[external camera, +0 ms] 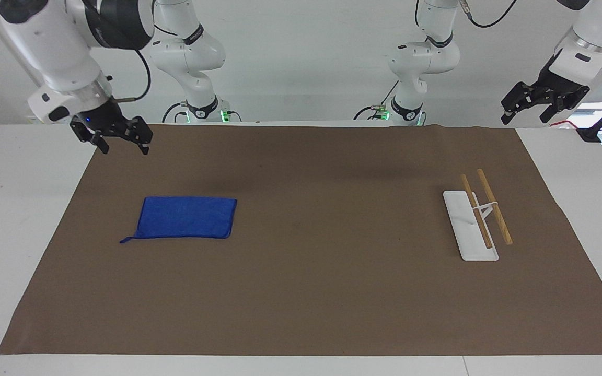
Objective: Right arm passes towel to left arm to hang
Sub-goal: 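Move the right gripper down toward the blue towel, then grasp the blue towel edge with the right gripper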
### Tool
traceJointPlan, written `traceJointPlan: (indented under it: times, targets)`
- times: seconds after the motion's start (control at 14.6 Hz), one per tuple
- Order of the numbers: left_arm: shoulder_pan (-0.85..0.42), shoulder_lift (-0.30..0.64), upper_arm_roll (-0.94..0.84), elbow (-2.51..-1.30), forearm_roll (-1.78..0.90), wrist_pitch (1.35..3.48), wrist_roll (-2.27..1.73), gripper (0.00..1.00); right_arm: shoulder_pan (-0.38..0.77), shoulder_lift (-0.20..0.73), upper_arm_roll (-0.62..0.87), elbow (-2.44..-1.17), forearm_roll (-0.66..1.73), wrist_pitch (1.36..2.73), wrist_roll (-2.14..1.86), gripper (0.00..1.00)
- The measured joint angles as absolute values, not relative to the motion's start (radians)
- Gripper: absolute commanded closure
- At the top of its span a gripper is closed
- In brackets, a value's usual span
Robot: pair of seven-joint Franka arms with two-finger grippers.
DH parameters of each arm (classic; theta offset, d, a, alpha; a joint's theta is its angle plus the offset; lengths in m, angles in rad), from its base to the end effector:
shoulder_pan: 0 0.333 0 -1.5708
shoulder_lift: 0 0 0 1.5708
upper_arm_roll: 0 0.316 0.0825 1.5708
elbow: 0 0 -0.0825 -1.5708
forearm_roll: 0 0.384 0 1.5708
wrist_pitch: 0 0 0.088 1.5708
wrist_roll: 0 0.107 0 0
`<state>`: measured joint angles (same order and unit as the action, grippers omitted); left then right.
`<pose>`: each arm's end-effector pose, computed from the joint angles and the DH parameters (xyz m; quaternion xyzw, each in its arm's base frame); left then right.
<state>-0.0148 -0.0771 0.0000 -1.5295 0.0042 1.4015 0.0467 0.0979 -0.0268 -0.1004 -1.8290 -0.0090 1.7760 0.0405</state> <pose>0.5119 -0.0071 0.6704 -0.9992 0.0304 0.0255 0.0017 0.5519 -0.0027 0.5340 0.9997 -0.0205 -0.0131 0.0033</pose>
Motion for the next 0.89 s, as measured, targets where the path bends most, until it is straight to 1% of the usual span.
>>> traceJointPlan:
  times: [0.14,0.27,0.34,0.41,0.48,0.68,0.89]
  targets:
    - [-0.012,-0.077,0.001,-1.53,0.004,1.402,0.047,0.0,0.131,-0.001,-0.098,-1.967,-0.009,1.943,0.071,0.0]
    - [-0.009,-0.077,0.001,-1.531,0.004,1.402,0.047,0.0,0.138,0.034,-0.098,-2.057,-0.009,2.048,0.081,0.0]
    - [-0.009,-0.077,0.002,-1.532,0.004,1.402,0.047,0.0,0.137,0.054,-0.099,-2.083,-0.009,2.081,0.081,0.01]
    - [-0.009,-0.077,0.002,-1.533,0.004,1.402,0.047,0.0,0.137,0.074,-0.099,-2.101,-0.009,2.113,0.081,0.07]
    - [-0.009,-0.077,0.002,-1.535,0.004,1.402,0.047,0.0,0.137,0.091,-0.099,-2.121,-0.009,2.149,0.078,0.09]
    - [-0.009,-0.077,0.002,-1.537,0.005,1.402,0.047,0.0,0.138,0.128,-0.099,-2.186,-0.009,2.252,0.04,0.1]
    - [-0.009,-0.077,0.002,-1.537,0.005,1.402,0.047,0.0,0.138,0.156,-0.099,-2.21,-0.009,2.294,0.029,0.23]
